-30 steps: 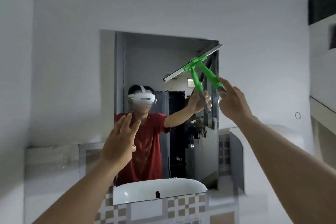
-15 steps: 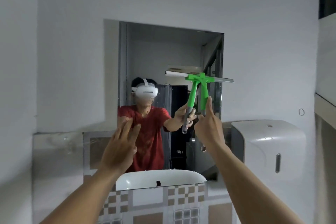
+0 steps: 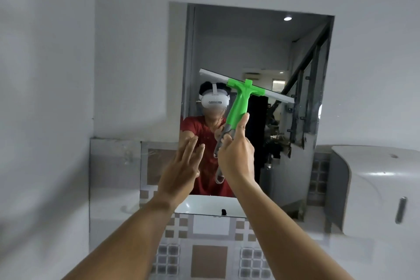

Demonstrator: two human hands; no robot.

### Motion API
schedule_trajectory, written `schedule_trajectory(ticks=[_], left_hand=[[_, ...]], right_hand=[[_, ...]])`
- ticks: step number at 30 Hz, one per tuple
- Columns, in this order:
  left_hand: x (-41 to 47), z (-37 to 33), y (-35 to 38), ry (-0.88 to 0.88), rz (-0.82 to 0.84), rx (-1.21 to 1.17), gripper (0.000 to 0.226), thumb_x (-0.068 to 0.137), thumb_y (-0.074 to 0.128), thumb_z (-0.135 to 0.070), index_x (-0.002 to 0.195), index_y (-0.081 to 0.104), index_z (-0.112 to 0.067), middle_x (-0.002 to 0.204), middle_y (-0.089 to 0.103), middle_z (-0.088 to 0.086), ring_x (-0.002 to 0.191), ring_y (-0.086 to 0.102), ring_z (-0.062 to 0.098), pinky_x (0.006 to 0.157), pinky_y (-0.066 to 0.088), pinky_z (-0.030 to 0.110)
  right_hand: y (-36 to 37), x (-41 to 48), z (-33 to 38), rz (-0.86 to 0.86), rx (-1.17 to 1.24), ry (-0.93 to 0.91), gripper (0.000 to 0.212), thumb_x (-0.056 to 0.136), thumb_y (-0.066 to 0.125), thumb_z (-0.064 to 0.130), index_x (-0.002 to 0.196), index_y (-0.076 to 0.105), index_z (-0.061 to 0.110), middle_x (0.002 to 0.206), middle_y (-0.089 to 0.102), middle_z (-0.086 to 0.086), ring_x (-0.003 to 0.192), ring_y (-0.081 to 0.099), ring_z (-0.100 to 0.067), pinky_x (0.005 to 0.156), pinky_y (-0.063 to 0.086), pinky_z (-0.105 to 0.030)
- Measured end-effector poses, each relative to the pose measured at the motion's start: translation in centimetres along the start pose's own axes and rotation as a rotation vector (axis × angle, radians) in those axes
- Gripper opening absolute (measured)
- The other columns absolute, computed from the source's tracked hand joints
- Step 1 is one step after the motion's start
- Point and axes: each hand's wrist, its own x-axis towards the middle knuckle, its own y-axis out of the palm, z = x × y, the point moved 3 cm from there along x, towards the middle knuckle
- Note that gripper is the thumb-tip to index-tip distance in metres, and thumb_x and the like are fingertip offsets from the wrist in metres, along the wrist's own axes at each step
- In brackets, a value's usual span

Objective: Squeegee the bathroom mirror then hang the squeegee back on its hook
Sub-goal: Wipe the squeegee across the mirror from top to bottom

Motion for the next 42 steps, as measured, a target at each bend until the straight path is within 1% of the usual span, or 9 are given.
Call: schedule_trajectory(ticks=[6, 10, 13, 21, 24, 29, 33, 37, 42], left_hand=[[-1.0, -0.3, 0.8, 0.02, -0.11, -0.037, 0.078, 0.081, 0.073, -0.005, 0.152, 0.041, -0.003, 0.157, 0.041, 0.024, 0.146, 0.038, 0.04, 0.091, 0.061, 0.041], [-1.8, 0.4, 2.0, 0.012, -0.095, -0.041, 0.082, 0.085, 0.079, -0.015, 0.155, 0.037, -0.004, 0.161, 0.036, 0.019, 0.151, 0.032, 0.035, 0.105, 0.054, 0.044], [-2.3, 0.7, 2.8, 0.036, -0.072, -0.049, 0.081, 0.09, 0.075, -0.014, 0.158, 0.031, -0.005, 0.166, 0.027, 0.016, 0.154, 0.024, 0.032, 0.111, 0.048, 0.041], [-2.2, 0.6, 2.5, 0.015, -0.038, -0.033, 0.078, 0.085, 0.079, -0.011, 0.153, 0.04, -0.003, 0.162, 0.035, 0.019, 0.151, 0.03, 0.035, 0.1, 0.055, 0.037], [-2.2, 0.7, 2.8, 0.031, -0.01, -0.017, 0.079, 0.086, 0.077, -0.01, 0.154, 0.037, -0.002, 0.162, 0.033, 0.021, 0.152, 0.03, 0.037, 0.103, 0.055, 0.042], [-2.3, 0.9, 2.8, 0.022, 0.037, 0.003, 0.076, 0.092, 0.067, -0.007, 0.157, 0.028, -0.003, 0.164, 0.03, 0.023, 0.152, 0.027, 0.041, 0.096, 0.06, 0.046], [-2.4, 1.4, 3.8, 0.055, 0.085, 0.148, 0.076, 0.098, 0.047, -0.007, 0.161, 0.005, -0.004, 0.17, 0.006, 0.022, 0.157, -0.001, 0.042, 0.116, 0.043, 0.048], [-2.7, 1.1, 4.0, 0.037, 0.07, 0.225, 0.076, 0.099, 0.036, -0.016, 0.16, -0.007, -0.003, 0.169, 0.003, 0.025, 0.156, 0.002, 0.043, 0.123, 0.021, 0.056], [-4.0, 0.1, 4.5, 0.001, 0.06, 0.125, 0.093, 0.089, 0.071, -0.02, 0.161, 0.015, -0.003, 0.166, 0.019, 0.027, 0.152, 0.025, 0.044, 0.118, 0.039, 0.054]], right_hand=[[-2.3, -0.3, -0.5, 0.067, -0.324, -0.242, 0.074, 0.101, 0.045, 0.01, 0.16, 0.004, 0.029, 0.105, 0.061, -0.001, 0.082, 0.057, -0.017, 0.044, 0.029, -0.02], [-4.6, 0.7, -1.1, 0.085, -0.535, -0.287, 0.084, 0.095, 0.052, 0.005, 0.159, 0.005, 0.033, 0.084, 0.052, 0.009, 0.059, 0.05, -0.011, 0.04, 0.03, -0.024], [-7.3, 1.6, -2.0, 0.148, -0.728, -0.33, 0.09, 0.091, 0.052, 0.004, 0.157, 0.004, 0.042, 0.09, 0.057, 0.0, 0.057, 0.046, -0.012, 0.042, 0.036, -0.026], [-15.2, 4.9, -4.1, 0.13, -1.006, -0.386, 0.095, 0.089, 0.05, 0.004, 0.156, -0.001, 0.047, 0.076, 0.042, 0.004, 0.058, 0.045, -0.013, 0.047, 0.049, -0.032], [-17.4, 5.5, -5.2, 0.081, -1.011, -0.336, 0.093, 0.091, 0.052, 0.006, 0.155, -0.001, 0.05, 0.081, 0.051, 0.0, 0.057, 0.05, -0.014, 0.043, 0.037, -0.026], [-18.7, 4.3, -7.4, 0.054, -0.889, -0.226, 0.089, 0.093, 0.054, 0.008, 0.155, 0.004, 0.047, 0.083, 0.055, -0.005, 0.065, 0.056, -0.025, 0.051, 0.046, -0.034], [-16.7, 1.5, -9.6, 0.052, -0.699, -0.109, 0.089, 0.093, 0.054, 0.006, 0.157, 0.005, 0.042, 0.089, 0.064, -0.008, 0.068, 0.06, -0.024, 0.056, 0.057, -0.043], [-13.5, -3.1, -11.0, 0.031, -0.507, 0.085, 0.088, 0.095, 0.051, 0.003, 0.159, 0.001, 0.036, 0.085, 0.06, -0.006, 0.057, 0.053, -0.014, 0.044, 0.04, -0.028], [-9.3, -7.0, -12.4, 0.056, -0.369, 0.24, 0.093, 0.096, 0.052, 0.002, 0.158, -0.011, 0.032, 0.078, 0.064, -0.004, 0.06, 0.059, -0.018, 0.058, 0.059, -0.043]])
